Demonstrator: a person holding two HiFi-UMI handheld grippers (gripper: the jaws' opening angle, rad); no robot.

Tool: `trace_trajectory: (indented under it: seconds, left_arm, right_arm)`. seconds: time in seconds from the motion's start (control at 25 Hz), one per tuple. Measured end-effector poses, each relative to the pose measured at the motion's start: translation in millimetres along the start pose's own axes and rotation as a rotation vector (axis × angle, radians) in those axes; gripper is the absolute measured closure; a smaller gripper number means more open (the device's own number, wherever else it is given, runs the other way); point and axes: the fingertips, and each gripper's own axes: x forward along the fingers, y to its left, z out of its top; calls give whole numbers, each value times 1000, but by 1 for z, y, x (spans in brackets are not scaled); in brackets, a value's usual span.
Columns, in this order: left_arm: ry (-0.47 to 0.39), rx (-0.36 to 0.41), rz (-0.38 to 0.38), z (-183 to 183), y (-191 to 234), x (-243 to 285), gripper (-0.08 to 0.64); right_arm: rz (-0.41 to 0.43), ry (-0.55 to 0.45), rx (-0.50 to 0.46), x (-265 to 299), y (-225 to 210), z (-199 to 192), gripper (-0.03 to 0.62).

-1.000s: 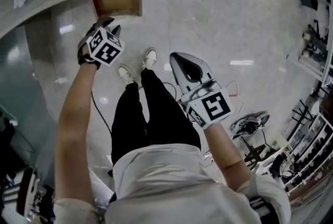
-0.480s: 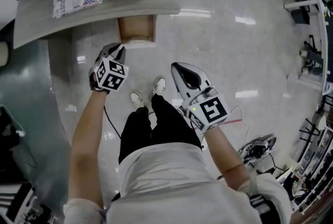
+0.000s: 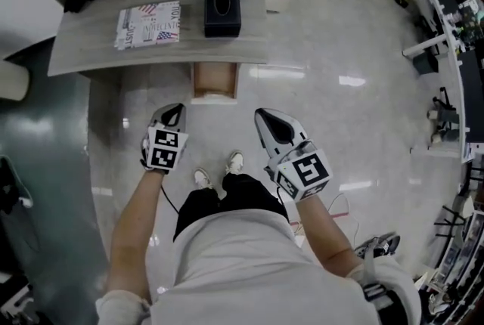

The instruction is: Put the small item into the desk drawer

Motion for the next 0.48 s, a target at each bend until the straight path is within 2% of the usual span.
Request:
trace_trajectory:
  seconds: [0.24, 0.48]
  left_arm:
    - [-110, -7, 43, 34, 21, -42, 541]
    - [-255, -7, 93, 76, 49, -91, 541]
  right_arm:
    - [28, -70, -6, 6, 21, 40, 569]
    - [76, -114, -41, 9, 41, 73, 569]
